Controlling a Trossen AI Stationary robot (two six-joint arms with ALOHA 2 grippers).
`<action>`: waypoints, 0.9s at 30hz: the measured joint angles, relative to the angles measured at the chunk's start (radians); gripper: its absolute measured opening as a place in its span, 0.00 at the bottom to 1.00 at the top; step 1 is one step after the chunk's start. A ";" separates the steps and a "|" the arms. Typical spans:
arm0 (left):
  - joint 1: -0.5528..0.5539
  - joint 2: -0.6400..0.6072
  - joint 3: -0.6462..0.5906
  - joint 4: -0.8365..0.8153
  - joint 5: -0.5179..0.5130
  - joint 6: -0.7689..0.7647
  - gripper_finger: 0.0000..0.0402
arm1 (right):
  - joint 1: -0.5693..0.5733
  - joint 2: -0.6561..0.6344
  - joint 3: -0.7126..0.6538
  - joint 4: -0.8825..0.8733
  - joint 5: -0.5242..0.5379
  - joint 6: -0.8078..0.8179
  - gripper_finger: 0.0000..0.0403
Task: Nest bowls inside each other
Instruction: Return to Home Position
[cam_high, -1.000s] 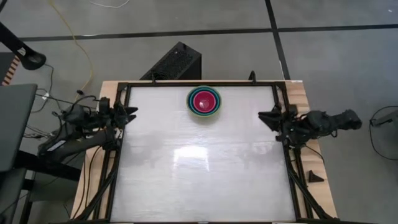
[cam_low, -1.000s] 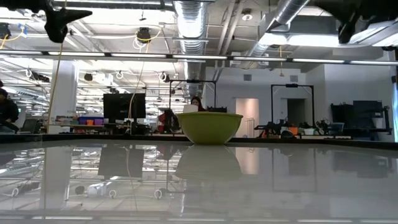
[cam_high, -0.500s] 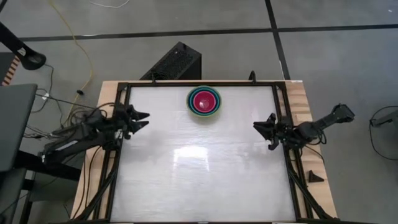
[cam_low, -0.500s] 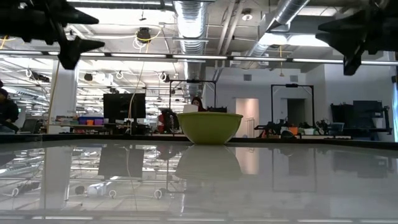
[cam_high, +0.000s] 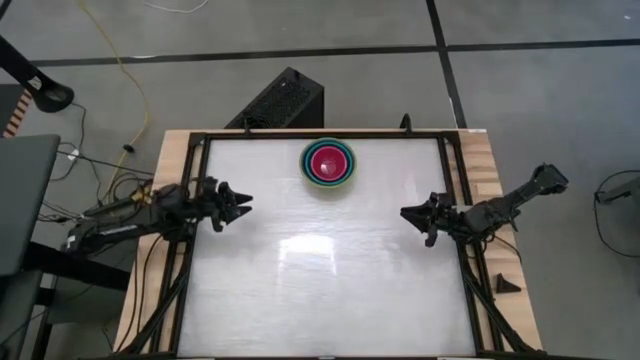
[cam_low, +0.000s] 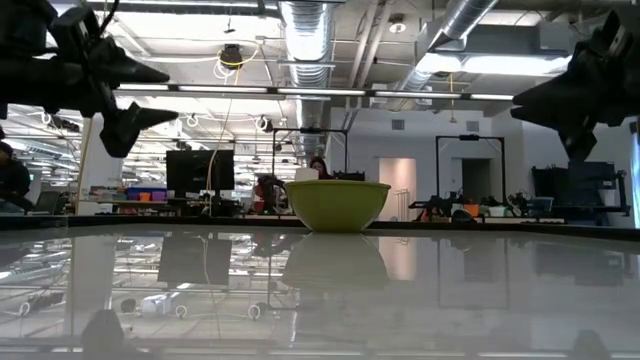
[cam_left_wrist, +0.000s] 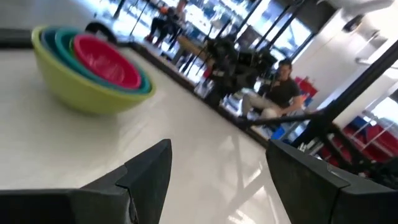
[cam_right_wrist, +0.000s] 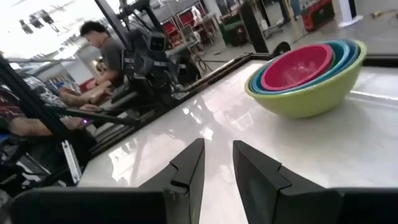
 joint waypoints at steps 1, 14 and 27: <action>-0.015 0.001 0.000 -0.012 -0.015 0.001 0.62 | 0.000 0.000 0.000 -0.004 -0.001 0.014 0.29; -0.128 0.067 -0.001 -0.079 -0.154 0.054 0.62 | -0.017 0.061 0.001 -0.026 -0.052 -0.116 0.29; -0.184 0.213 -0.002 -0.078 -0.152 0.193 0.62 | -0.017 0.268 0.000 -0.028 -0.086 -0.122 0.29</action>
